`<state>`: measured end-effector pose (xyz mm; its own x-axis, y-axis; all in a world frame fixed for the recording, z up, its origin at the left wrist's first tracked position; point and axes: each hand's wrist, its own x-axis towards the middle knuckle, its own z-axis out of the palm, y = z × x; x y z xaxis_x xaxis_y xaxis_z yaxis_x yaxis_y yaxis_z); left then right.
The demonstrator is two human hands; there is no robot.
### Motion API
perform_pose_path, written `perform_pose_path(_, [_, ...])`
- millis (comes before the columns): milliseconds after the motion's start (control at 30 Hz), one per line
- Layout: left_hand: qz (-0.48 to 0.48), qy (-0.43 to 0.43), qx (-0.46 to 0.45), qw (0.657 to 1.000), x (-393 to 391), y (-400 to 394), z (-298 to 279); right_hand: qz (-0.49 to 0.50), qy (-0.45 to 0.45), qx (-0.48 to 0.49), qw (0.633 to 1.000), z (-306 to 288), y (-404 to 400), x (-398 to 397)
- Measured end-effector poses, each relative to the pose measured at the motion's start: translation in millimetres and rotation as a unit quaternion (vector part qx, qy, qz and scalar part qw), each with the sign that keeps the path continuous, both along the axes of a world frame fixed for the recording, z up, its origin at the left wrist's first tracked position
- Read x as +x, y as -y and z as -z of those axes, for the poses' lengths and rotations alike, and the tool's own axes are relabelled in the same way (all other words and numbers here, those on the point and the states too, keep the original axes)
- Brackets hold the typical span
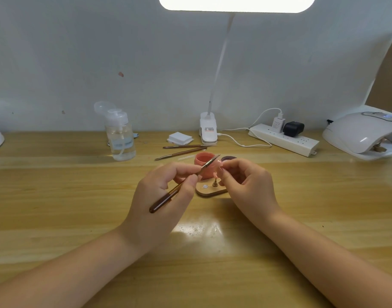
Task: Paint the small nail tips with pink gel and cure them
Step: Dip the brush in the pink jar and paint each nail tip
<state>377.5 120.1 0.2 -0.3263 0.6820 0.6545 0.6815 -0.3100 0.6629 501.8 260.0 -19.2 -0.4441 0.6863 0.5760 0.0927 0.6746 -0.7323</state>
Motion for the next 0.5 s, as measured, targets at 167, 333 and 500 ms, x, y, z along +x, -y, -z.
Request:
perform_pose_path(167, [-0.011, -0.032, 0.001, 0.999, -5.6, 2.0, 3.3, -0.004, -0.007, -0.023, 1.0, -1.2, 0.7, 0.7])
perform_pose_path(333, [-0.01, -0.025, -0.007, 1.0, -4.2, 0.2, 2.1, -0.007, -0.01, -0.032, 0.999, -0.3, 0.2, 0.0])
perform_pose_path(500, [-0.022, -0.003, -0.008, 1.0, -8.7, -0.6, -1.2, 0.001, -0.026, -0.06, 0.998, -1.8, -3.2, 0.7])
